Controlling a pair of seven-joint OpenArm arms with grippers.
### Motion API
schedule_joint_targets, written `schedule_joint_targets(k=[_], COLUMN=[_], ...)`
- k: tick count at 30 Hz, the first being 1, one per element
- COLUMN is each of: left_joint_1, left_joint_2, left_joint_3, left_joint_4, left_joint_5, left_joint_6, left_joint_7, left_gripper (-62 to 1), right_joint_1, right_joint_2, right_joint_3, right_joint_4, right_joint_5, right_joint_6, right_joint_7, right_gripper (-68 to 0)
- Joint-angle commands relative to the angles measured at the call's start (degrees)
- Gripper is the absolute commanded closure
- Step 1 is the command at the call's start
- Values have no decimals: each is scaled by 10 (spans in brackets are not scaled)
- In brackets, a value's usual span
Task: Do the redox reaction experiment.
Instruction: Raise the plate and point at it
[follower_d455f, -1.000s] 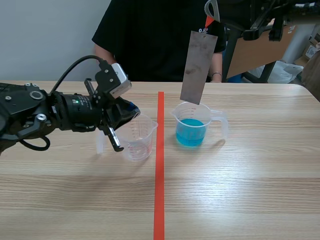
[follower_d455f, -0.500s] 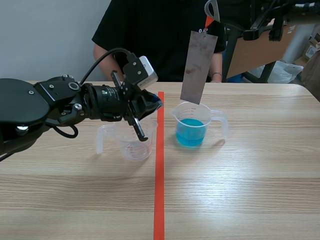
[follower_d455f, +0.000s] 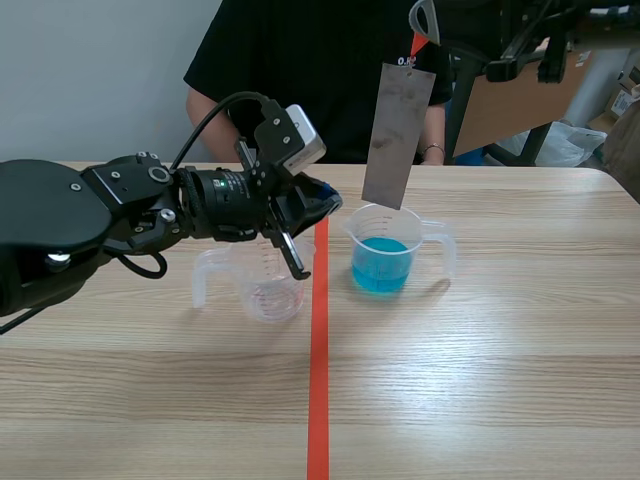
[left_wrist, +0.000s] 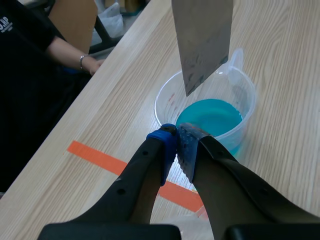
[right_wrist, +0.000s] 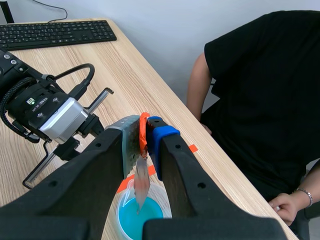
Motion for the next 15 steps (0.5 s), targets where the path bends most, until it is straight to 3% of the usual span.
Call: schedule_joint_targets(k=[1, 15], left_joint_1=[-10, -10], left_joint_2=[8, 25], left_joint_3=[0, 0], left_joint_4=[10, 10], left_joint_5=[-8, -8], left_joint_6=[1, 15], left_joint_7=[-13, -10], left_gripper=[-40, -40], right_joint_1=[13, 13], right_joint_2=[6, 5], right_joint_3=[9, 9], right_joint_4=[8, 8], right_joint_5=[9, 9], right_joint_6=[3, 3], right_joint_7=[4, 4], right_gripper=[-16, -16])
